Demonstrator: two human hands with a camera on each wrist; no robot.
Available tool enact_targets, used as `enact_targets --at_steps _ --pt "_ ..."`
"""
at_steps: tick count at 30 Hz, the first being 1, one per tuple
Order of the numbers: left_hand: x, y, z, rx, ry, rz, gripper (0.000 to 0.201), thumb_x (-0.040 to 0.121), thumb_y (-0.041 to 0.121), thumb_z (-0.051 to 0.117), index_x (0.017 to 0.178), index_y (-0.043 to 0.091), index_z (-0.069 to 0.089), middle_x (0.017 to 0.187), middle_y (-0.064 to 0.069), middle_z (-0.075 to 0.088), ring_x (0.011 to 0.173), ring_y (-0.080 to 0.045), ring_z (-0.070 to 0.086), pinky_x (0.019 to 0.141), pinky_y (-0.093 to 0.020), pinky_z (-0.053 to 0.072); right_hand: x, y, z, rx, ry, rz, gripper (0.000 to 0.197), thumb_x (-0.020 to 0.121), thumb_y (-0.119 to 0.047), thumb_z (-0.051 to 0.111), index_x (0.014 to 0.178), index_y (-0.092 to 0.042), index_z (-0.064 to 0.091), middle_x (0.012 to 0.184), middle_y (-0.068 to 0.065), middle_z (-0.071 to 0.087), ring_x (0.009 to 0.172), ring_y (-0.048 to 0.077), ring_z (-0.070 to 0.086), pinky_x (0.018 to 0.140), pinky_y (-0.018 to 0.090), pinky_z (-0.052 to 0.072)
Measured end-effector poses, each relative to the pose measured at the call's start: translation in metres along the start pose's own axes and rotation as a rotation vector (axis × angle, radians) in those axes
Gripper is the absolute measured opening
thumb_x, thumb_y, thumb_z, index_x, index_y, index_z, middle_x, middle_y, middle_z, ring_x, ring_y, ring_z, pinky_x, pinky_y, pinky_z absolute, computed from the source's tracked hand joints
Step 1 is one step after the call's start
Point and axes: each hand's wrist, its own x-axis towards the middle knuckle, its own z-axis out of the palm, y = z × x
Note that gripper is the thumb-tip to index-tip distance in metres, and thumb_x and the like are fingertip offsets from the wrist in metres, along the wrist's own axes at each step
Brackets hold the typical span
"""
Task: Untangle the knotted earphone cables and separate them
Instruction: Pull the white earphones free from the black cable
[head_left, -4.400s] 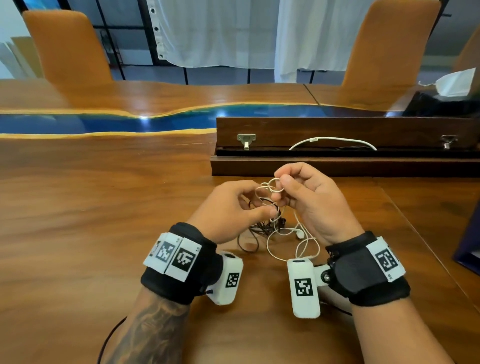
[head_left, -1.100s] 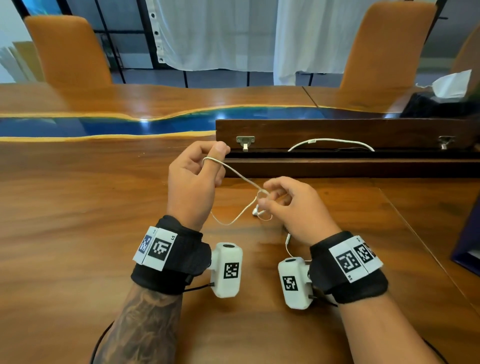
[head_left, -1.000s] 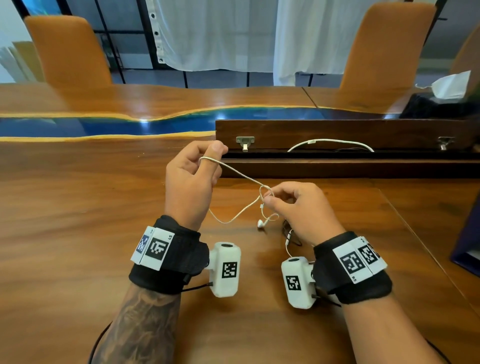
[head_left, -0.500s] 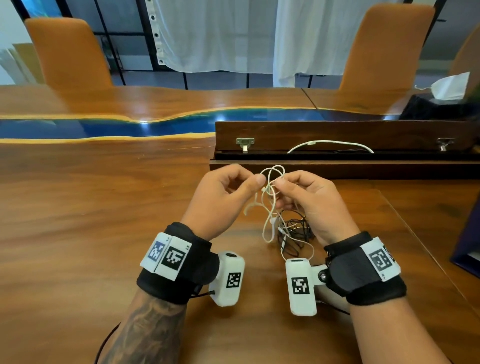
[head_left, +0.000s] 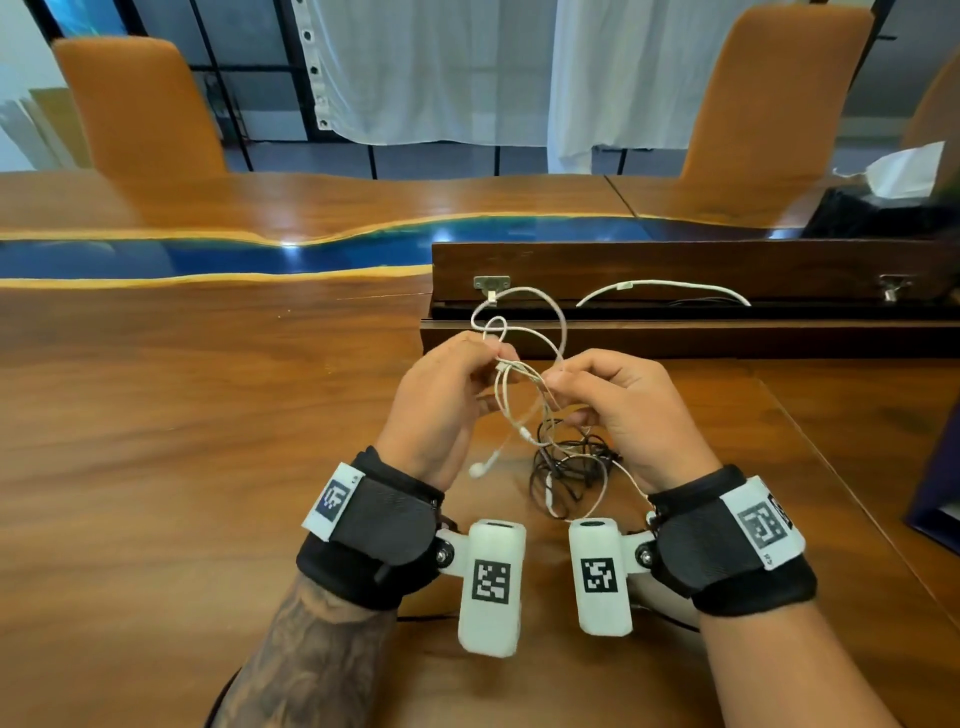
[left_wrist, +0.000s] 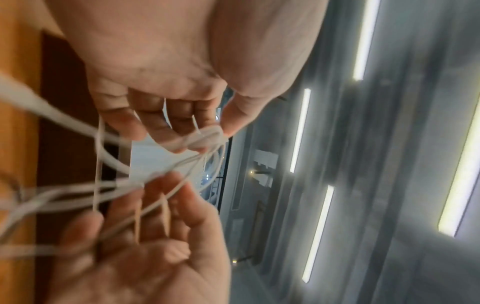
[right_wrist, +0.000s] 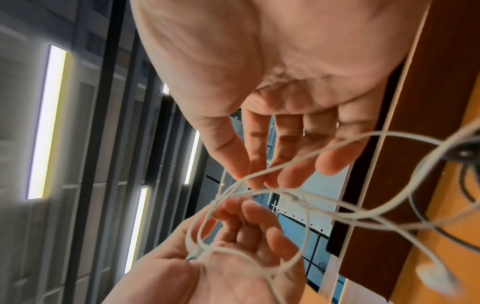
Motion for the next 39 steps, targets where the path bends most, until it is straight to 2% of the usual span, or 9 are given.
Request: enact_targets --at_steps 6,12,18,21,24,30,33,37,39 --pt "-0.002 -0.001 0.004 -0.298 -0.075 -0.121 0.025 0.102 0.017 0.042 0.083 0.014 0.057 0.082 -0.004 0.062 0.081 -0.020 0.060 0.075 -0.037 0.044 0.001 -0.003 -0.001 0.203 0.058 -0.003 0.024 0.093 -0.004 0.056 0.078 -0.011 0.073 0.081 0.000 0.071 0.078 0.011 0.067 0.071 0.028 0.055" --pt "0.003 -0.002 -0.003 0.100 0.112 -0.076 0.019 0.097 0.010 0.047 0.084 0.012 0.060 0.074 -0.002 0.065 0.079 -0.018 0.063 0.074 -0.040 0.051 -0.002 -0.008 -0.003 0.701 -0.105 -0.105 0.018 0.083 -0.007 0.049 0.079 -0.015 0.065 0.086 0.006 0.068 0.093 0.024 0.066 0.088 0.038 0.052" --pt "0.006 -0.010 -0.009 0.587 0.239 0.196 0.025 0.093 0.014 0.056 0.077 -0.005 0.060 0.077 -0.022 0.064 0.067 -0.019 0.054 0.065 -0.041 0.050 -0.010 -0.017 0.001 0.631 -0.164 -0.100 0.011 0.091 -0.014 0.055 0.093 -0.011 0.066 0.052 -0.008 0.045 0.053 0.013 0.051 0.094 0.038 0.054" --pt "0.003 -0.011 -0.006 0.696 0.182 0.232 0.024 0.092 0.015 0.058 0.076 -0.002 0.061 0.077 -0.020 0.063 0.066 -0.020 0.053 0.065 -0.035 0.048 -0.011 -0.016 -0.002 0.669 -0.191 -0.079 0.027 0.093 -0.018 0.058 0.116 -0.009 0.069 0.049 -0.009 0.041 0.045 0.008 0.045 0.081 0.033 0.056" --pt "0.002 -0.013 -0.005 0.761 0.101 0.209 0.025 0.092 0.015 0.056 0.074 -0.001 0.061 0.076 -0.018 0.065 0.072 -0.026 0.061 0.074 -0.047 0.054 -0.010 -0.016 -0.005 0.754 -0.234 -0.034 0.038 0.100 -0.019 0.049 0.135 -0.013 0.060 0.049 -0.007 0.037 0.038 0.007 0.042 0.055 0.027 0.052" --pt "0.012 -0.009 -0.031 0.803 0.243 0.122 0.020 0.089 0.025 0.054 0.074 0.017 0.066 0.078 -0.004 0.069 0.080 -0.024 0.066 0.080 -0.049 0.058 -0.002 -0.021 -0.024 0.944 -0.091 -0.118 0.016 0.087 -0.014 0.056 0.100 -0.014 0.067 0.060 -0.006 0.045 0.046 0.007 0.041 0.049 0.023 0.044" --pt "0.014 -0.007 -0.027 0.494 0.291 0.096 0.016 0.094 0.001 0.054 0.097 0.013 0.065 0.089 -0.007 0.074 0.079 -0.016 0.072 0.074 -0.032 0.059 -0.003 -0.017 -0.024 0.906 0.012 -0.092 0.021 0.102 -0.016 0.047 0.114 -0.013 0.064 0.048 -0.010 0.032 0.038 0.004 0.029 0.047 0.021 0.040" --pt "0.011 0.003 -0.018 -0.282 0.145 -0.053 0.029 0.098 -0.009 0.040 0.116 0.008 0.057 0.085 -0.009 0.067 0.080 -0.022 0.067 0.075 -0.039 0.062 -0.005 -0.018 -0.022 0.876 0.054 -0.064 0.035 0.108 -0.021 0.040 0.138 -0.016 0.057 0.049 -0.010 0.027 0.038 0.005 0.025 0.042 0.020 0.035" --pt "0.009 0.002 -0.017 -0.298 0.111 -0.074 0.031 0.097 -0.011 0.039 0.114 0.007 0.058 0.081 -0.008 0.060 0.072 -0.020 0.062 0.062 -0.033 0.059 -0.005 -0.020 -0.022 0.879 0.075 -0.060 0.037 0.109 -0.022 0.039 0.142 -0.020 0.055 0.051 -0.009 0.028 0.038 0.005 0.025 0.040 0.019 0.032"
